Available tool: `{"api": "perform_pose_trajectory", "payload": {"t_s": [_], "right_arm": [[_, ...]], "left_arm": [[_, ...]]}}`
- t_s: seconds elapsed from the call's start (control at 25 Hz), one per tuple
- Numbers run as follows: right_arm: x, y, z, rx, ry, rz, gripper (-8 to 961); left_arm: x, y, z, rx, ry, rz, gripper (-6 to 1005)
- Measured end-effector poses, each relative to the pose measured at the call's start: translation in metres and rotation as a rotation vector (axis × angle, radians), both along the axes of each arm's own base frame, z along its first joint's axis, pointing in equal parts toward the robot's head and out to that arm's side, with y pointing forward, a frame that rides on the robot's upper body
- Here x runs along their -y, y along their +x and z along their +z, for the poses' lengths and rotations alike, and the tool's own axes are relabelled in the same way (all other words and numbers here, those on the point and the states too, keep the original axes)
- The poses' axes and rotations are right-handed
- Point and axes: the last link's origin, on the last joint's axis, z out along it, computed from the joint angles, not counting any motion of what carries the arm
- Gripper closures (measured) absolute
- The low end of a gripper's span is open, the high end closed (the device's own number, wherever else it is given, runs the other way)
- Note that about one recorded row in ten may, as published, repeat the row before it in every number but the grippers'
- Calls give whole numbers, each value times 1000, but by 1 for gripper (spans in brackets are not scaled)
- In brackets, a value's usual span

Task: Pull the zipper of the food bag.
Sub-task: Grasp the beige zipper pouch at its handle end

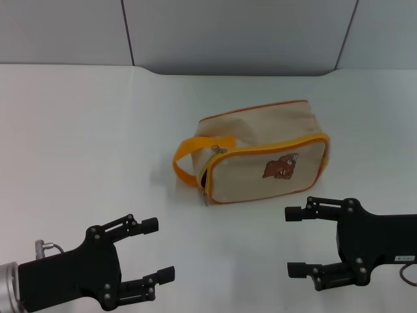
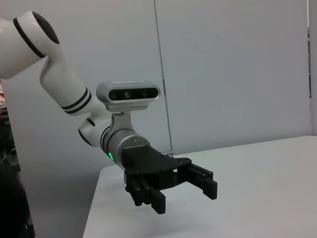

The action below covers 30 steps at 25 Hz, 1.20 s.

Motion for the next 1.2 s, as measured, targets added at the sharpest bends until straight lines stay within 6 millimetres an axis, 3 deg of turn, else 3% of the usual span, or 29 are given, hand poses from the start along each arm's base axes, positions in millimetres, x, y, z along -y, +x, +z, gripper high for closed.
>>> {"api": "perform_pose_trajectory", "payload": {"t_s": [0.48,0.52,0.68,0.72,0.84,0.92,1.2], "right_arm": [[-1,-2,5,-48,41,-12,107],[-1,-1,11,-97,93,-34,107],[1,2,22,-160,164,-62,107],[3,4,26,-174,180,-68,107],[7,7,34,-206,216,-78,108],[10,10,39,-227,241,-90,108],[12,13,41,-231,255,-100,107]], "left_arm": [[-7,-1,-2,2,103,31,199],[-14,-3,-11,-5,216,90,200],[-23,-1,-32,-15,301,175,205],[-26,6,-49,-32,343,199,206],[-25,18,-65,-36,396,200,210],[-26,36,-81,-30,441,220,212],[-37,55,-103,-81,407,276,221]]}}
